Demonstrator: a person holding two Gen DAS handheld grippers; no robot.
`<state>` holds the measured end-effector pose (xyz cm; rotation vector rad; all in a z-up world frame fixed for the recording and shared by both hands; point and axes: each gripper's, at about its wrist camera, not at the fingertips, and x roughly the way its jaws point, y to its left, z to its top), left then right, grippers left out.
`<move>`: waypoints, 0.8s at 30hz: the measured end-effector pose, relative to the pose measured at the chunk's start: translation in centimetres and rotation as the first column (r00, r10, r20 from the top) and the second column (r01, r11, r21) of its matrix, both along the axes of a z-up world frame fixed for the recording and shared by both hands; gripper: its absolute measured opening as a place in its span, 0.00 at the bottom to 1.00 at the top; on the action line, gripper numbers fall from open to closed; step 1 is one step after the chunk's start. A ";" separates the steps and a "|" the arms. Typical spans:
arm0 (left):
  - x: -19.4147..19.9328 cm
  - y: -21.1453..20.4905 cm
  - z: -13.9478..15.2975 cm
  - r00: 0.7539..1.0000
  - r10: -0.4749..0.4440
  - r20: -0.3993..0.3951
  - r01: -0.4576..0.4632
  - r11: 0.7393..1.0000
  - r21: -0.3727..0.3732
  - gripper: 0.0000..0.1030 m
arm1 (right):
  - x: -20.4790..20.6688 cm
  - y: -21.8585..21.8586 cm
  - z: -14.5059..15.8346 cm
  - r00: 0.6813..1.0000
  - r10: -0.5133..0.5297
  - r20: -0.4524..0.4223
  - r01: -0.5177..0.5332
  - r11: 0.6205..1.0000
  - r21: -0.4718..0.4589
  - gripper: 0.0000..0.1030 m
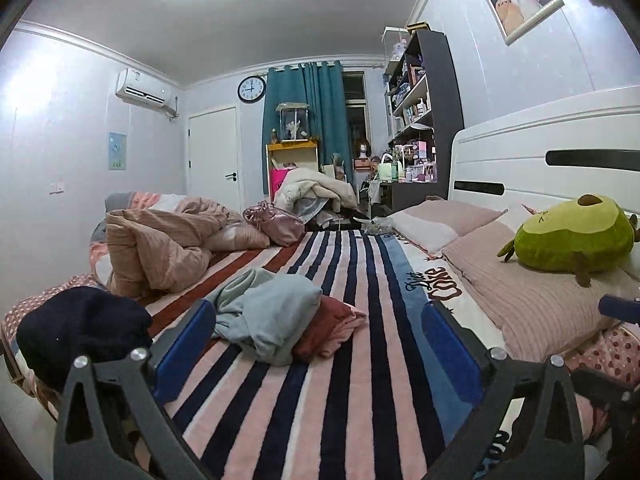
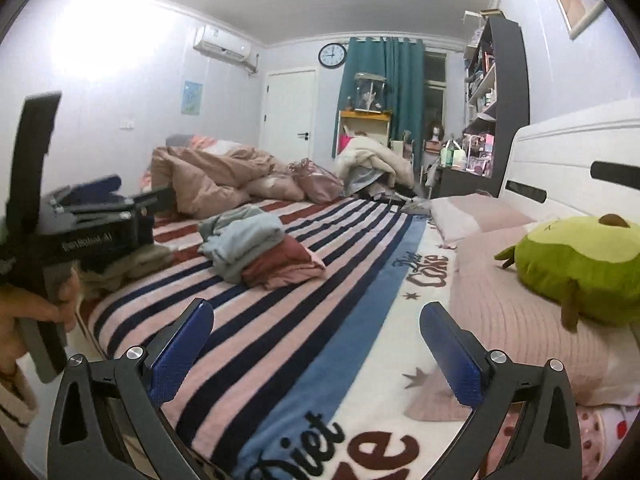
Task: Fold small clothes
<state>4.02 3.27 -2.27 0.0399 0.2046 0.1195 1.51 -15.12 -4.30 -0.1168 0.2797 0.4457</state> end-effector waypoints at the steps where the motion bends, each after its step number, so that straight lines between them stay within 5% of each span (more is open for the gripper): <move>1: 0.0 0.0 0.0 1.000 0.000 -0.003 0.000 1.000 0.000 0.99 | -0.1 -0.2 0.0 1.000 0.004 -0.001 -0.004 1.000 0.014 1.00; 8: -0.1 0.2 -0.1 1.000 0.008 -0.005 -0.008 1.000 0.007 0.99 | -1.0 0.5 0.3 0.994 -0.083 0.069 0.083 0.997 0.011 1.00; 24: -1.5 1.7 0.1 0.999 0.024 0.025 -0.024 1.000 -0.017 0.99 | -1.8 1.7 2.1 0.993 -0.045 0.105 0.043 0.999 0.029 1.00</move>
